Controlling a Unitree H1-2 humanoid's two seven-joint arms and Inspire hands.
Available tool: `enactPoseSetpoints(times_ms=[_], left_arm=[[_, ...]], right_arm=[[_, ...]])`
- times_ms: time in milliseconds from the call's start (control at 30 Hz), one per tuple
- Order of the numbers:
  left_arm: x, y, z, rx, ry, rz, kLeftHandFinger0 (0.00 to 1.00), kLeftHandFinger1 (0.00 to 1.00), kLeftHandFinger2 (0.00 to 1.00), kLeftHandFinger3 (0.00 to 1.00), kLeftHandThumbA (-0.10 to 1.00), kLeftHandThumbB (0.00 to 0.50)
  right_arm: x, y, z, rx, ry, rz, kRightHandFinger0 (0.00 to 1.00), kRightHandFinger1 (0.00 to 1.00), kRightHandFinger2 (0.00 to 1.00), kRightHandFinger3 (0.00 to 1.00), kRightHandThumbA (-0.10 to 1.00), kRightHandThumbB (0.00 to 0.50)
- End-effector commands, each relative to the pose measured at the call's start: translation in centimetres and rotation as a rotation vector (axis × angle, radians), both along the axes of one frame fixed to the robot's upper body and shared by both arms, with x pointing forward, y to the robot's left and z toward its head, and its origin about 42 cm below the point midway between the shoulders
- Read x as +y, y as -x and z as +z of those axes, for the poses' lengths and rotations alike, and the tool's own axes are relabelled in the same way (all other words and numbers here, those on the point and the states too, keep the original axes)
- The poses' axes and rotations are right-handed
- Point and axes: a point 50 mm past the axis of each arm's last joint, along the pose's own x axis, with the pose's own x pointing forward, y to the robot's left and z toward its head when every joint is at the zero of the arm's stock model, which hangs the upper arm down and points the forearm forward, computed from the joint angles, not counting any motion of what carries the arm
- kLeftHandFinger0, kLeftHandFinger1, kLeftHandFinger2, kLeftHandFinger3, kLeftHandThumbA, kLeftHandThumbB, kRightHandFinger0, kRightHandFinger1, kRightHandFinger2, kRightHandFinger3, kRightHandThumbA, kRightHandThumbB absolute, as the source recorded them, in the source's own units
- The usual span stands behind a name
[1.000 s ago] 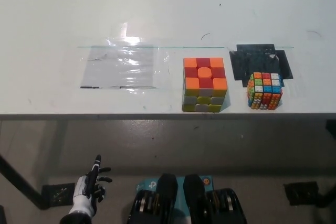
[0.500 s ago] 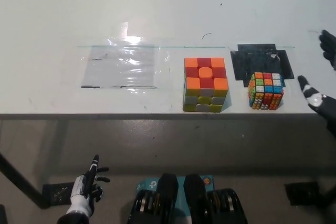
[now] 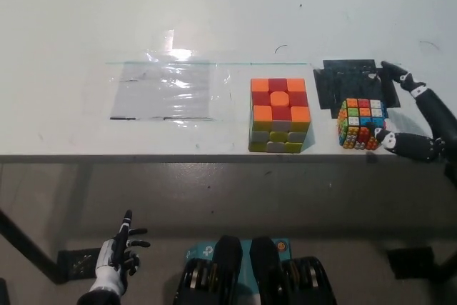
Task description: The robot uses its right hand to pick up the small cube kept on the middle on the desk and place it on the bigger cube kept next to it
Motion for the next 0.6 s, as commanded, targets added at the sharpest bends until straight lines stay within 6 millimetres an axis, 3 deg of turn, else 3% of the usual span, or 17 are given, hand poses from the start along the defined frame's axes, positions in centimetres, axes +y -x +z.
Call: enactPoseSetpoints(times_ms=[0, 100, 300, 533, 567], left_arm=[[0.7, -1.7, 1.5, -0.056, -0.009, 0.007, 0.00, 0.07, 0.28, 0.30, 0.79, 0.500], [0.7, -1.7, 1.5, -0.055, -0.016, 0.005, 0.00, 0.05, 0.27, 0.29, 0.81, 0.500], [0.9, -1.8, 1.5, -0.051, -0.021, 0.008, 0.00, 0.06, 0.28, 0.28, 0.85, 0.500], [1.1, -2.2, 1.8, -0.051, -0.025, -0.002, 0.00, 0.06, 0.30, 0.31, 0.95, 0.500], [1.1, -2.2, 1.8, -0.051, -0.029, -0.007, 0.00, 0.05, 0.29, 0.30, 0.97, 0.500]], right_arm=[[0.1, -0.9, 2.3, -0.109, 0.121, 0.067, 1.00, 1.00, 1.00, 1.00, 0.63, 0.372], [0.2, -1.3, 2.0, -0.102, 0.148, 0.073, 1.00, 1.00, 1.00, 1.00, 0.61, 0.366], [0.9, -2.1, 1.9, -0.122, 0.245, 0.103, 1.00, 1.00, 1.00, 1.00, 0.67, 0.356], [3.2, -3.1, 2.6, -0.166, 0.345, 0.163, 1.00, 1.00, 1.00, 1.00, 0.64, 0.359], [3.7, -3.2, 2.8, -0.172, 0.361, 0.176, 1.00, 1.00, 1.00, 1.00, 0.65, 0.377]])
